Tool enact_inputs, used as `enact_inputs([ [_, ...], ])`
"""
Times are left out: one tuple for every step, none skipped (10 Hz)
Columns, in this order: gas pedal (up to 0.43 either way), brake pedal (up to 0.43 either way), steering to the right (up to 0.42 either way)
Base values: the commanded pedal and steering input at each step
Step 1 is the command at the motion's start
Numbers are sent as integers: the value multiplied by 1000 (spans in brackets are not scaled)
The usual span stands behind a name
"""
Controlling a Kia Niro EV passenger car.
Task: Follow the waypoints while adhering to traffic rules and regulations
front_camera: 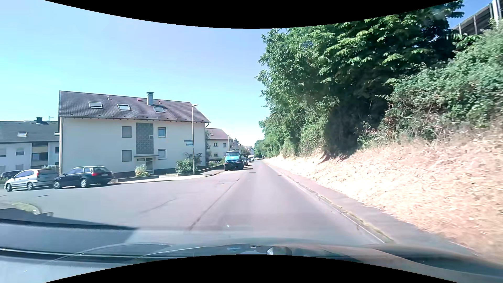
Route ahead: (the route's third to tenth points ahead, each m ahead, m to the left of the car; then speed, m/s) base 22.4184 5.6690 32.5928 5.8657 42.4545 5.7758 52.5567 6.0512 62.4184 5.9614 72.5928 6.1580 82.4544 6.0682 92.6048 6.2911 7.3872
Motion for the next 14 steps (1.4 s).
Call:
enact_inputs([
  [130,0,2],
  [87,0,7],
  [79,0,8],
  [79,0,8],
  [67,0,8],
  [67,0,8],
  [67,0,5],
  [67,0,4],
  [67,0,4],
  [67,0,5],
  [67,0,4],
  [67,0,2],
  [67,0,0],
  [67,0,0],
])
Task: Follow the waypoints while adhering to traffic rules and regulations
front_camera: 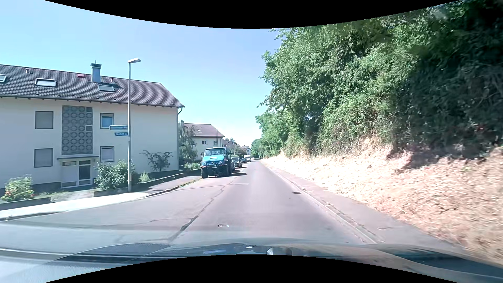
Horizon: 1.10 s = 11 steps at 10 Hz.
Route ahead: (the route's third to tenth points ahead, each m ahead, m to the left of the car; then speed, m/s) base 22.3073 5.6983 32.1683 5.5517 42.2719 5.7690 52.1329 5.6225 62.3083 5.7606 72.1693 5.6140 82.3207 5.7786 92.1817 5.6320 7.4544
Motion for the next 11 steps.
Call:
enact_inputs([
  [67,0,0],
  [67,0,0],
  [67,0,0],
  [67,0,0],
  [67,0,0],
  [67,0,0],
  [67,0,-2],
  [67,0,-9],
  [67,0,-12],
  [67,0,-11],
  [67,0,-7],
])
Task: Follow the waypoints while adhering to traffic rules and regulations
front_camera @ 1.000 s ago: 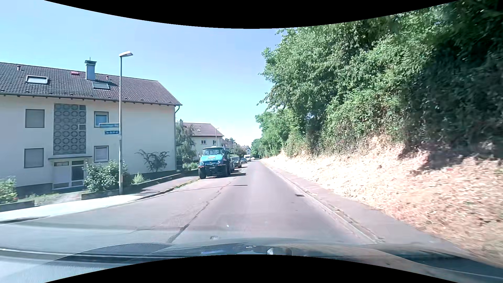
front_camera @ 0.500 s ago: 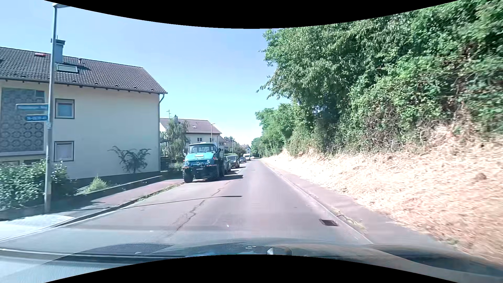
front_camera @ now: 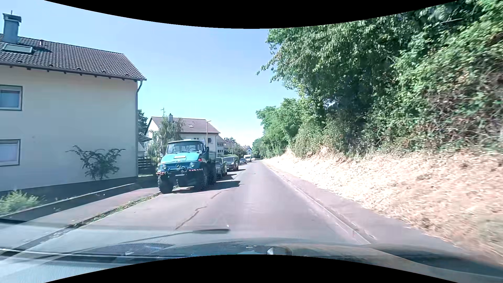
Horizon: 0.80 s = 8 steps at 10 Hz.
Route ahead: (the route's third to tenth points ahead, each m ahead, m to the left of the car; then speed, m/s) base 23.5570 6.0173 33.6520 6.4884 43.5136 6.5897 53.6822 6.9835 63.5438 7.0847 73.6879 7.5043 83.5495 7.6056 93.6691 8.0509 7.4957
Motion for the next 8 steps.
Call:
enact_inputs([
  [67,0,-6],
  [67,0,-6],
  [67,0,-6],
  [67,0,-5],
  [67,0,-2],
  [67,0,-1],
  [67,0,-2],
  [67,0,-2],
])
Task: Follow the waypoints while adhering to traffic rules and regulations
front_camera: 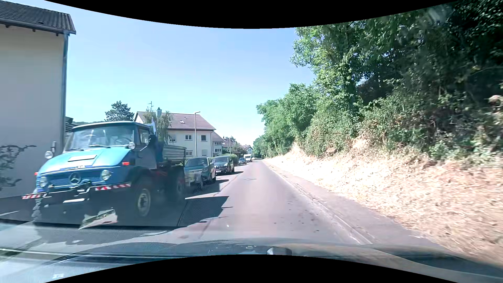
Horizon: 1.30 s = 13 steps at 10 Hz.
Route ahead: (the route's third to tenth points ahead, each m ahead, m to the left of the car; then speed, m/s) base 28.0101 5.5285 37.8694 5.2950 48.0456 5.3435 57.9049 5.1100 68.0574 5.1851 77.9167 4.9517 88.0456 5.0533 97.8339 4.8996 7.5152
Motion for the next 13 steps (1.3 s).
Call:
enact_inputs([
  [67,0,1],
  [67,0,5],
  [67,0,4],
  [67,0,0],
  [67,0,-2],
  [67,0,-2],
  [67,0,-2],
  [67,0,-2],
  [67,0,-4],
  [67,0,-4],
  [67,0,-4],
  [67,0,-4],
  [67,0,-4],
])
